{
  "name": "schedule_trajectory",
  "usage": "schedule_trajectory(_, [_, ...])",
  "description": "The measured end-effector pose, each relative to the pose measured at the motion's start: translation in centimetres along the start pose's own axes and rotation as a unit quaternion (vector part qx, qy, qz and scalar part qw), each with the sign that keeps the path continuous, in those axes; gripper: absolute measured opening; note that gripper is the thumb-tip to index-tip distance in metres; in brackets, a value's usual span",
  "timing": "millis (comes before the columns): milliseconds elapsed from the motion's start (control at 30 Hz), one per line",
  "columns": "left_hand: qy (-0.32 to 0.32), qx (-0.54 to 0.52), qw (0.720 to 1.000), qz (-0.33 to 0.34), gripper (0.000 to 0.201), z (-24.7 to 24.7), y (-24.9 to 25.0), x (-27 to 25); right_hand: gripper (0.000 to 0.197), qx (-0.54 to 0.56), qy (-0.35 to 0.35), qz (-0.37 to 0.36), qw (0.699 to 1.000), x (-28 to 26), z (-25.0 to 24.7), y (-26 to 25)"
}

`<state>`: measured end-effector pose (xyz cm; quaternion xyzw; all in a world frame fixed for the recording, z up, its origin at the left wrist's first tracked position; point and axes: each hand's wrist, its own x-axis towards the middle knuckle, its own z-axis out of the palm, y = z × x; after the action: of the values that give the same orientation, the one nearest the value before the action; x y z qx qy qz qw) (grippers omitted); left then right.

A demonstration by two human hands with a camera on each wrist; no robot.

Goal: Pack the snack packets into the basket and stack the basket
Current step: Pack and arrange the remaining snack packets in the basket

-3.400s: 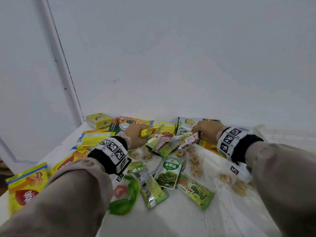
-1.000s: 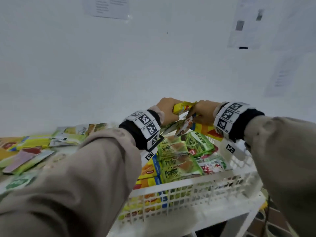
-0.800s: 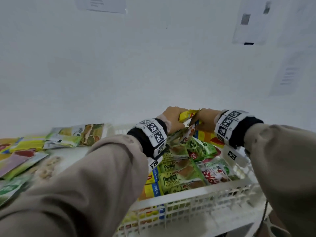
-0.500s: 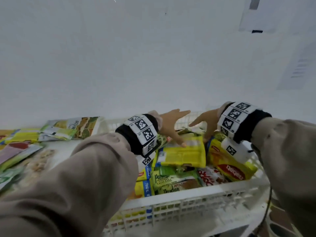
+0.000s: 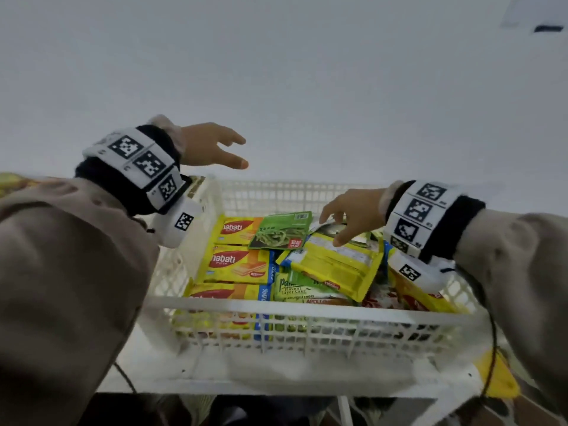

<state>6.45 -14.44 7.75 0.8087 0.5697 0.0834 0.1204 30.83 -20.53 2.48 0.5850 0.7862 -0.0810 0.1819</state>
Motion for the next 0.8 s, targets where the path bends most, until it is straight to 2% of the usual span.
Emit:
schedule_trajectory(100, [-0.017, 0.021, 0.997, -0.07, 0.06, 0.4, -3.4, -1.4, 0.062, -0.044, -0.027, -0.034, 0.998, 0.3, 1.1, -2.4])
schedule_trajectory(200, [-0.048, 0.036, 0.99, -0.126, 0.06, 2.2, -6.3, -2.6, 0.074, -0.084, -0.065, -0.018, 0.994, 0.9, 2.1, -3.7])
schedule_trajectory(300, [-0.06, 0.023, 0.988, -0.144, 0.063, 4.2, -7.8, -3.4, 0.096, -0.119, -0.092, 0.013, 0.989, 2.1, 3.4, -3.8])
schedule_trajectory(367, [-0.066, -0.002, 0.988, -0.138, 0.063, 5.5, -8.0, -3.9, 0.112, -0.151, -0.085, 0.029, 0.984, 2.7, 4.2, -3.7])
schedule_trajectory(433, [-0.076, -0.011, 0.988, -0.131, 0.064, 6.5, -8.1, -3.9, 0.119, -0.158, -0.072, 0.039, 0.984, 3.2, 4.8, -3.7])
schedule_trajectory(533, [-0.072, 0.001, 0.991, -0.115, 0.065, 7.6, -8.2, -3.4, 0.116, -0.124, -0.082, 0.051, 0.988, 3.9, 4.8, -3.7])
schedule_trajectory(633, [-0.059, -0.003, 0.994, -0.092, 0.068, 8.4, -8.3, -2.7, 0.102, -0.068, -0.112, 0.068, 0.989, 4.0, 3.6, -3.0])
schedule_trajectory(733, [-0.063, -0.038, 0.994, -0.083, 0.069, 8.9, -8.3, -2.3, 0.081, 0.005, -0.137, 0.07, 0.988, 3.3, 1.7, -2.0])
schedule_trajectory(800, [-0.053, -0.076, 0.992, -0.083, 0.068, 9.3, -8.3, -2.0, 0.08, 0.051, -0.139, 0.059, 0.987, 2.7, 0.3, -1.7])
